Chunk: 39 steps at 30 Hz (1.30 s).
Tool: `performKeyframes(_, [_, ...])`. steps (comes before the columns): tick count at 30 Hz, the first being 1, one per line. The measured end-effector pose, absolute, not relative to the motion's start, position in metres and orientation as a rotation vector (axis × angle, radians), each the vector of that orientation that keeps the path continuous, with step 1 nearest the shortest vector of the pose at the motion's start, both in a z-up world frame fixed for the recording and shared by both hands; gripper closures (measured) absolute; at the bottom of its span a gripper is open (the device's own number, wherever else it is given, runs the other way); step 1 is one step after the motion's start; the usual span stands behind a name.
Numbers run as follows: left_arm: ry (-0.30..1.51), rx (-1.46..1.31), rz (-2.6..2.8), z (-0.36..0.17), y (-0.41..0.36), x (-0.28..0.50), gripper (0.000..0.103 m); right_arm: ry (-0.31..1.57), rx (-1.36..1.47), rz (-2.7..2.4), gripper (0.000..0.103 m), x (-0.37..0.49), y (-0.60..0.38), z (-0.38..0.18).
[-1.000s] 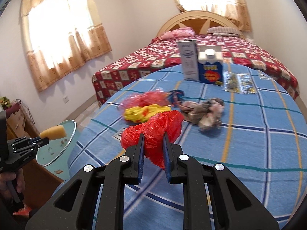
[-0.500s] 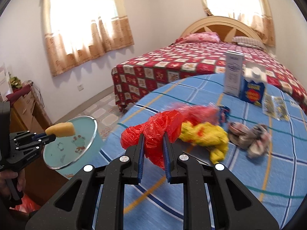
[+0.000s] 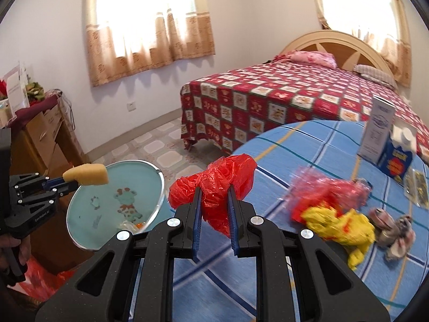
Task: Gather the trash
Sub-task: 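Carry the yellow sponge and red bag over the blue bin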
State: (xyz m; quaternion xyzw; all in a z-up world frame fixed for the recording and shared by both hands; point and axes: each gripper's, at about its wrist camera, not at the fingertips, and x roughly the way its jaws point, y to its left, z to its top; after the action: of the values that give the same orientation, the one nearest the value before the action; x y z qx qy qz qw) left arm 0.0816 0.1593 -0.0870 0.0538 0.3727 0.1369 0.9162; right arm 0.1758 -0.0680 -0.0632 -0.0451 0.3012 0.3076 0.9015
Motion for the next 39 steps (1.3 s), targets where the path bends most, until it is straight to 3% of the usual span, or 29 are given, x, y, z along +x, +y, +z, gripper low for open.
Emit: performKeyframes(39, [0.796, 0.087, 0.404, -0.097, 0.208, 0.068, 0.09, 0.628, -0.232, 0.781, 0.085, 0.167, 0.026, -0.072])
